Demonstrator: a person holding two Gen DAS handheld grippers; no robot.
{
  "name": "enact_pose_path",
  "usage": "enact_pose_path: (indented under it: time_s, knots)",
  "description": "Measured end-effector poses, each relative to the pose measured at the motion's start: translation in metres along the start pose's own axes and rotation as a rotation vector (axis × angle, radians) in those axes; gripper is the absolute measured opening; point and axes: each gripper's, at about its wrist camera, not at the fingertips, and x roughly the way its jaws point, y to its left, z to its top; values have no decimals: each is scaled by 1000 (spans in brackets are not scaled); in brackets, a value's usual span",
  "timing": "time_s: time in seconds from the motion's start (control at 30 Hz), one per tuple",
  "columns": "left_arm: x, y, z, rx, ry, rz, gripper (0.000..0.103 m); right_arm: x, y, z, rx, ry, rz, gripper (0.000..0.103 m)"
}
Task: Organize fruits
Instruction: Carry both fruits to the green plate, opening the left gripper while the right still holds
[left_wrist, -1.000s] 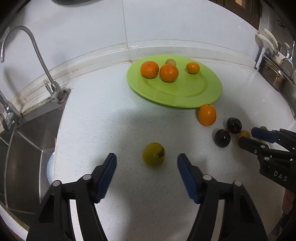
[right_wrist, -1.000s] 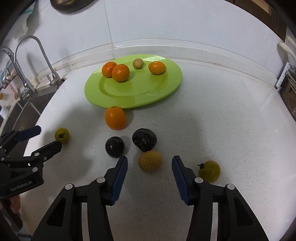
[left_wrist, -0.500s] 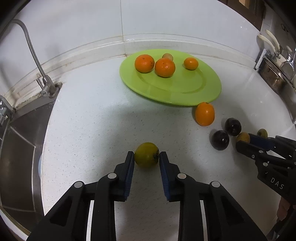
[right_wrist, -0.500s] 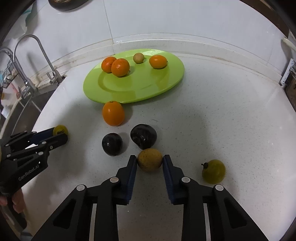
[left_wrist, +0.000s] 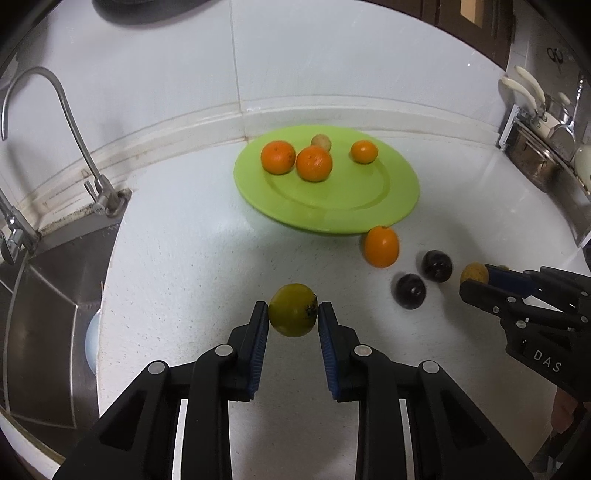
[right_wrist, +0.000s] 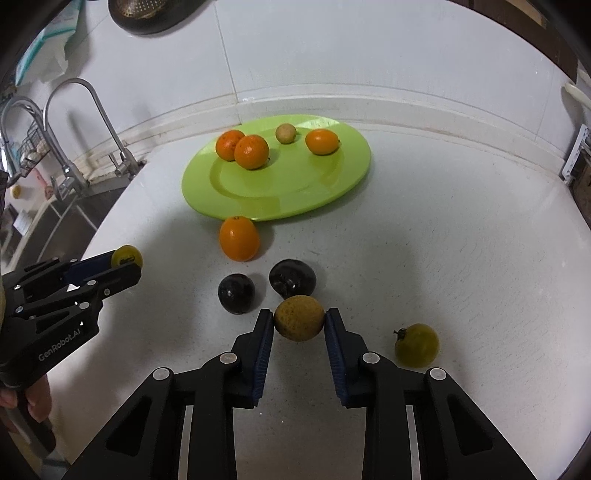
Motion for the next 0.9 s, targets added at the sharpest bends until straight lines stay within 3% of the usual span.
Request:
enact_pose_path:
  time_s: [0.43, 0.9]
  knots:
    - [-32, -10, 20, 26, -104, -14, 28, -35, 0, 20, -42, -102, 47, 30]
    - [-23, -16, 58, 44, -140, -28, 28, -37, -1, 67, -137, -169, 79, 30]
